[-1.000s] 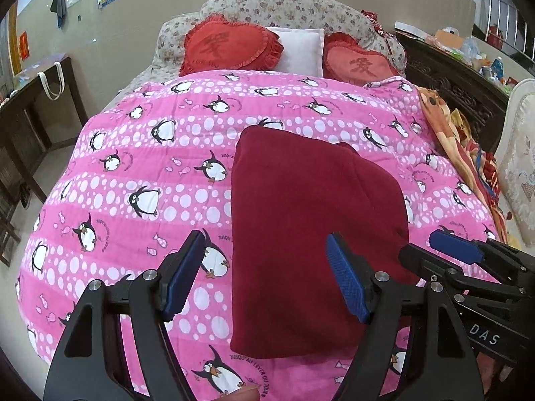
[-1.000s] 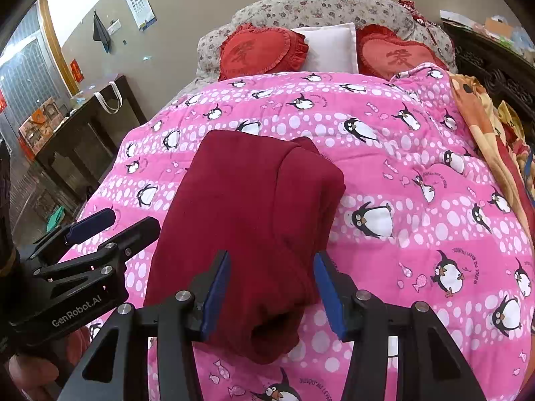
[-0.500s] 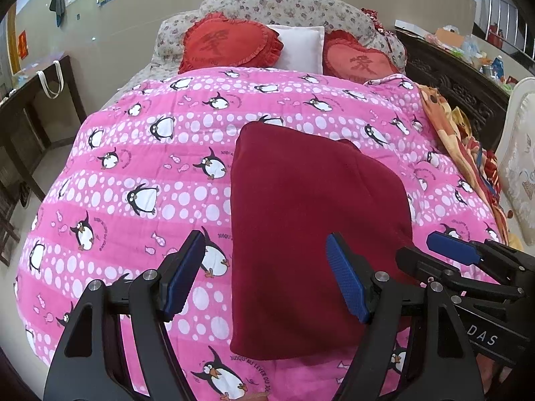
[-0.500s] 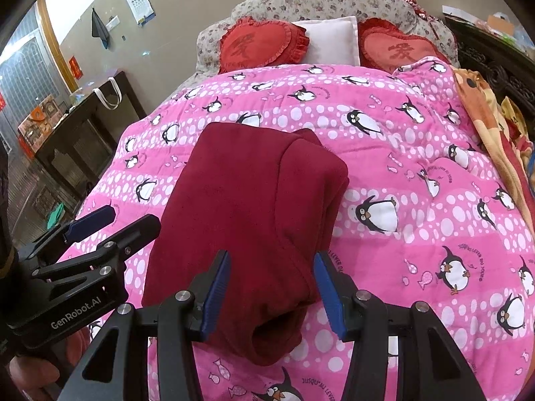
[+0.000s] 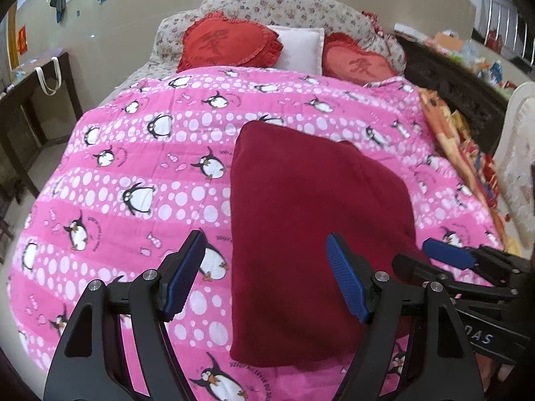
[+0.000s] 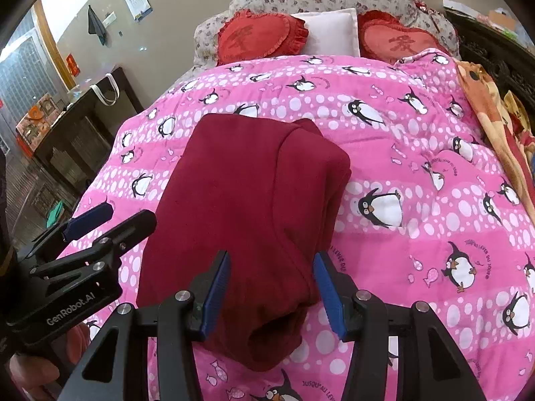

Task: Fold small clothes

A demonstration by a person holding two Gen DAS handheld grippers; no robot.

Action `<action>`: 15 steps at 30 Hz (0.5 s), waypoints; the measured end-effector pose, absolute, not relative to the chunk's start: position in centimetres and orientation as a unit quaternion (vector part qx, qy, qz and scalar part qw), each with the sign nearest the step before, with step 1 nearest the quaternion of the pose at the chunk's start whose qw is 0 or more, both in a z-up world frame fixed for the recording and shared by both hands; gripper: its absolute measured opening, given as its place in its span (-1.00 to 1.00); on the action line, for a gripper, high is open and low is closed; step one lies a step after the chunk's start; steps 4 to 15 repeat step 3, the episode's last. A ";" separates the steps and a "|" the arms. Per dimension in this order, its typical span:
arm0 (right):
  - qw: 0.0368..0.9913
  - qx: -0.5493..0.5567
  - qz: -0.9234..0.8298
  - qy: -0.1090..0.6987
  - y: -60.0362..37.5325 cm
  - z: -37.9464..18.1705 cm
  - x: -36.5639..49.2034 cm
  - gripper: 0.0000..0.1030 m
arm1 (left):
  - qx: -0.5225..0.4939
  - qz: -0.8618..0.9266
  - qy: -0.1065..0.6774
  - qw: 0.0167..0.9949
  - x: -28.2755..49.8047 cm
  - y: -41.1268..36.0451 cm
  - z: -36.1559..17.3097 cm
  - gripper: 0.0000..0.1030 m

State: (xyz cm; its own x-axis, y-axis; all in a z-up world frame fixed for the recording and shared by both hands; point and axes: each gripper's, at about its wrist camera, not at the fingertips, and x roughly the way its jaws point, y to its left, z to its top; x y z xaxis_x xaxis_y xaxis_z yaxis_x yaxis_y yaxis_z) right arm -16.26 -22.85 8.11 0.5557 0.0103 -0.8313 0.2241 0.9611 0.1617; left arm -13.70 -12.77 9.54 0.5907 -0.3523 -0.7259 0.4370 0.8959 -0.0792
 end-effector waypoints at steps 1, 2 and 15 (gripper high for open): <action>0.873 0.125 -0.062 0.467 -23.0 8.0 -16.2 -0.04 | 0.046 -0.226 0.392 0.891 -13.5 -12.5 9.5 0.46; 0.874 0.126 -0.062 0.466 -23.1 8.1 -16.3 -0.04 | 0.040 -0.226 0.393 0.891 -13.2 -12.2 9.5 0.46; 0.876 0.128 -0.061 0.461 -23.4 8.1 -16.3 -0.04 | 0.039 -0.223 0.395 0.890 -12.9 -11.9 9.4 0.46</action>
